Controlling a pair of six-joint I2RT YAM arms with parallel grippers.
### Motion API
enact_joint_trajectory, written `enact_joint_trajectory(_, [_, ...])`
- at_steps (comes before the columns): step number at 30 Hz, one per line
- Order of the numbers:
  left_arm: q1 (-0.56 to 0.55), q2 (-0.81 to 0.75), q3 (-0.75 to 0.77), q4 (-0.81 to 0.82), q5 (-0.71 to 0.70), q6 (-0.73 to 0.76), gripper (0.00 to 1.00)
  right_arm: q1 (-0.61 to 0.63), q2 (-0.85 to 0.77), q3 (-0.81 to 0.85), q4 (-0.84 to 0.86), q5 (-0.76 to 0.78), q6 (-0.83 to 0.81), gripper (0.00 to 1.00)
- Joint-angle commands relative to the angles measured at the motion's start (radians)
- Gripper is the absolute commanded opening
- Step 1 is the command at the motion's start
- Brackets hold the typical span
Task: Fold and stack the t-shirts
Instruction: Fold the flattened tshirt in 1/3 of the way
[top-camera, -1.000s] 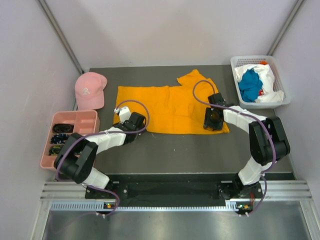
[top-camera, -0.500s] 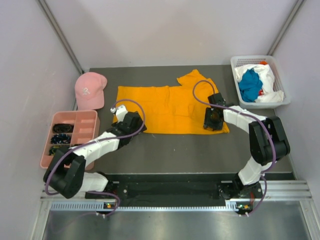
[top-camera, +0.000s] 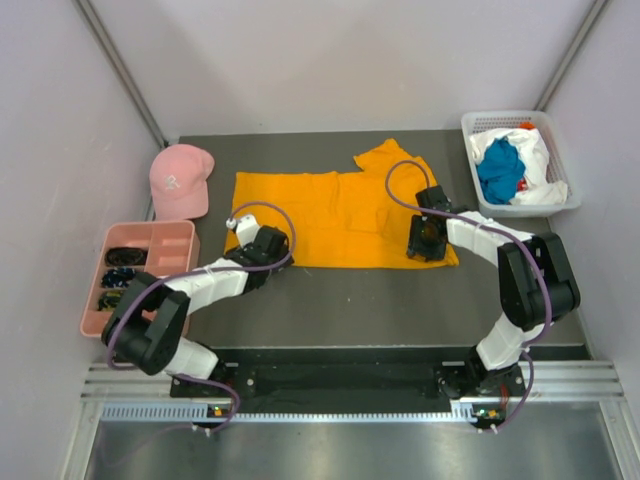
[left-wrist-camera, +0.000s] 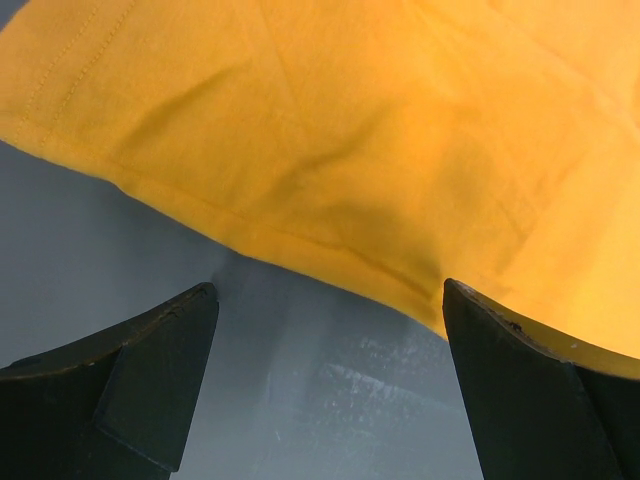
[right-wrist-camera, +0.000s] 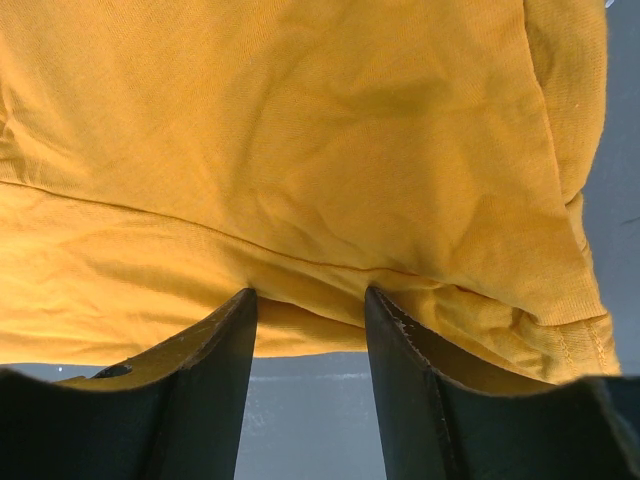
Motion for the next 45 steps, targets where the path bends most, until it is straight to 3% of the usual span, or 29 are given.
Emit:
enact_joint_trajectory(1, [0.004,0.06,0.049,0.024,-0.05,-0.006,0.99,0.007,0.003,0.015,-0.041,0.019,-0.009,0.48])
enact_joint_trajectory(11, [0.004,0.195,0.102,0.044,-0.066,-0.008,0.98,0.009,-0.003,0.003,-0.038,0.019,-0.01,0.48])
enact_joint_trajectory(15, [0.004,0.203,0.106,0.044,-0.061,-0.009,0.8,0.009,-0.002,0.001,-0.037,0.02,-0.01,0.48])
enact_joint_trajectory(18, [0.004,0.209,0.106,0.041,-0.058,-0.006,0.54,0.01,0.004,0.004,-0.034,0.02,-0.01,0.48])
enact_joint_trajectory(19, [0.004,0.208,0.106,0.038,-0.055,-0.006,0.24,0.009,0.006,0.004,-0.037,0.019,-0.012,0.48])
enact_joint_trajectory(21, [0.004,0.212,0.107,0.032,-0.058,-0.012,0.01,0.009,0.011,0.004,-0.032,0.017,-0.013,0.49])
enact_joint_trajectory(39, [0.004,0.059,0.035,-0.149,-0.049,-0.029,0.0,0.009,-0.068,-0.046,-0.049,0.06,0.022,0.49])
enact_joint_trajectory(42, [0.004,0.043,0.018,-0.155,-0.053,-0.028,0.0,0.009,-0.075,-0.062,-0.049,0.063,0.025,0.35])
enact_joint_trajectory(43, [0.004,0.043,0.02,-0.155,-0.05,-0.026,0.0,0.009,-0.071,-0.063,-0.049,0.065,0.025,0.21])
enact_joint_trajectory(45, [0.004,0.05,0.029,-0.157,-0.049,-0.025,0.0,0.009,-0.054,-0.065,-0.047,0.068,0.025,0.1])
